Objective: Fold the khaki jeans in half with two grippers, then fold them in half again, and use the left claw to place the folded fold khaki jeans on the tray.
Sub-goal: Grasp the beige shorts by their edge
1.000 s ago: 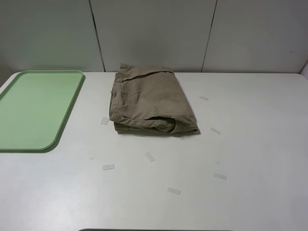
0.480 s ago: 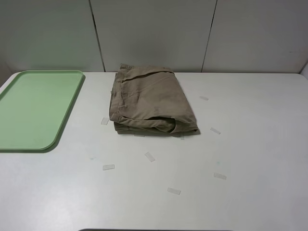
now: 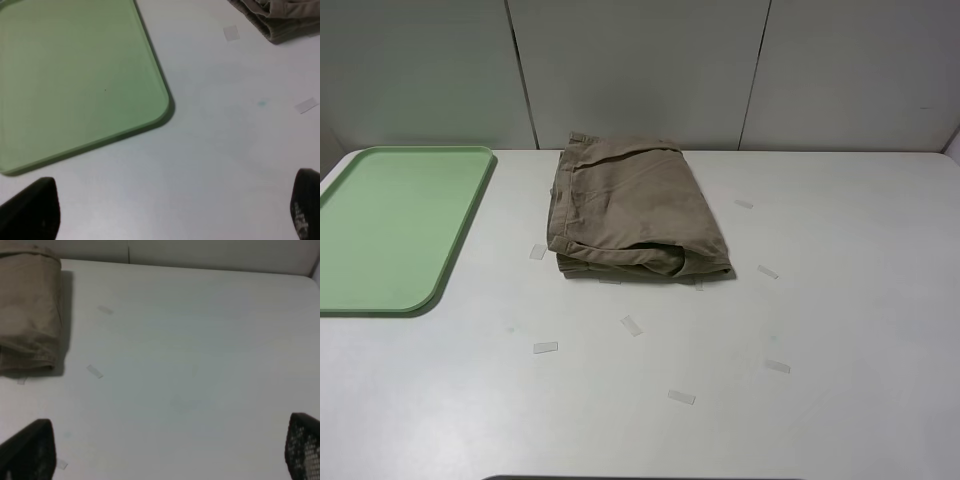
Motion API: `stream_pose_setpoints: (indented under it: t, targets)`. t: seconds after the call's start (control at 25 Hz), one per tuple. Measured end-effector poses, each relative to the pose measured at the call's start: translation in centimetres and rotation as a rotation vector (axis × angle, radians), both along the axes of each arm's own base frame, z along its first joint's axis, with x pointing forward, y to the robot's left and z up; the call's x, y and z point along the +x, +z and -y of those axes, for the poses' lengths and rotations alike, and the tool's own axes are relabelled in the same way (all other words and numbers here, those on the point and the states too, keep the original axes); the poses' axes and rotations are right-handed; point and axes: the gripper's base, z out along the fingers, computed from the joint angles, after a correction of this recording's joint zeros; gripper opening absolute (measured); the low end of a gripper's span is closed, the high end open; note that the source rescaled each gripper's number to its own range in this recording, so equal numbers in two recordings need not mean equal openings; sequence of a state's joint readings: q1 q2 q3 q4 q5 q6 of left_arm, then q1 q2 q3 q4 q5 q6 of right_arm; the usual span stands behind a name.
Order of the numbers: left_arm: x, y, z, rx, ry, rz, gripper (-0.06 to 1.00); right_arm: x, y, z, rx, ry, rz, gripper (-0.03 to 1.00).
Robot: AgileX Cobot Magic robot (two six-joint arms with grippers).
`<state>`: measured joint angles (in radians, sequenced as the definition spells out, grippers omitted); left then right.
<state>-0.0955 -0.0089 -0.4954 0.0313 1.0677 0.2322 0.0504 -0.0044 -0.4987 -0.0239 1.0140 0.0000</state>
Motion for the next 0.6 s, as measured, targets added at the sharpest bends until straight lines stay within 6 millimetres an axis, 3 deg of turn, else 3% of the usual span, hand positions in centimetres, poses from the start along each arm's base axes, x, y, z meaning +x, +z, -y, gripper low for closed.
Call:
stream_pose_setpoints:
  t: [0.6]
  targets:
    - [0.0, 0.0, 0.0, 0.0, 0.0, 0.0, 0.91, -0.01, 0.0, -0.02, 0.006, 0.106, 0.001, 1.0]
